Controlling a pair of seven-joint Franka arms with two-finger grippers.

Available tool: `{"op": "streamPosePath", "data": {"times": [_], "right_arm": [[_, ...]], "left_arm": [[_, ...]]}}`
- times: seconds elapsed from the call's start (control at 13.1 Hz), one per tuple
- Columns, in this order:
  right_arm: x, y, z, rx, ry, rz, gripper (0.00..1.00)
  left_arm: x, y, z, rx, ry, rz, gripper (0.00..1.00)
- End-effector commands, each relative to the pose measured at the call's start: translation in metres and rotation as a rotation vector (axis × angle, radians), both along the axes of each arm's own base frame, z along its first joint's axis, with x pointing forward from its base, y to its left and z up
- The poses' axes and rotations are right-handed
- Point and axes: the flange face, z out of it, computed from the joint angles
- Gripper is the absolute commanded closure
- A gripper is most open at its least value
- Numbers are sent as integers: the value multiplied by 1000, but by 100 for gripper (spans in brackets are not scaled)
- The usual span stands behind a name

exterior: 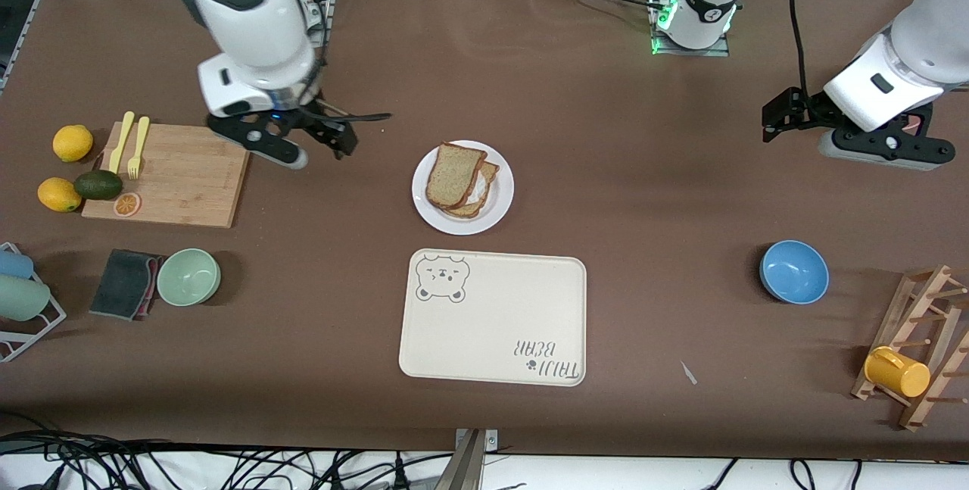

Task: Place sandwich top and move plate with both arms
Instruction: 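Raise the right gripper away while the left gripper reaches toward the plate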

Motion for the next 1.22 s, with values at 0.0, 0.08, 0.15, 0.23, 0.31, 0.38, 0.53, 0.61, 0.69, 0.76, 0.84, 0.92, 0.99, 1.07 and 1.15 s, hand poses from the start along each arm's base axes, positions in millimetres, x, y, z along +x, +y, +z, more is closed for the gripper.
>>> {"op": "streamPosePath", "data": {"times": [0.0, 0.08, 0.15, 0.23, 0.31, 0.38, 0.53, 0.61, 0.69, 0.76, 0.84, 0.92, 0.99, 1.07, 1.15], "right_arm": [[3, -49, 15, 55, -5, 27, 0], [8, -77, 18, 63, -2, 60, 0], [9, -98, 25, 65, -5, 82, 0], [12, -124, 31, 69, -7, 111, 0], [13, -143, 38, 70, -11, 145, 0], [13, -163, 43, 71, -7, 180, 0], [14, -197, 53, 80, 12, 257, 0], [16, -217, 58, 83, 10, 287, 0], [18, -242, 61, 85, 18, 308, 0], [17, -257, 63, 101, 33, 314, 0], [16, -265, 67, 110, 35, 304, 0], [15, -272, 70, 103, 47, 307, 0], [18, -282, 73, 104, 74, 318, 0], [21, -294, 76, 109, 110, 311, 0], [23, -299, 81, 114, 113, 300, 0]], "left_arm": [[4, -10, -10, -42, 44, 0, 0], [5, -16, -20, -63, 80, -9, 0], [10, -23, -33, -105, 111, -4, 0], [17, -35, -53, -157, 151, -6, 0], [25, -42, -72, -214, 189, 3, 0], [35, -49, -91, -276, 208, 19, 0], [51, -60, -126, -376, 237, 44, 0], [55, -67, -143, -439, 273, 63, 0], [59, -79, -159, -493, 293, 79, 0], [62, -94, -172, -518, 296, 82, 0], [65, -106, -186, -520, 288, 80, 0], [66, -124, -204, -530, 295, 75, 0], [67, -141, -221, -548, 303, 78, 0], [67, -155, -240, -565, 300, 56, 0], [68, -168, -259, -588, 289, 26, 0]]}}
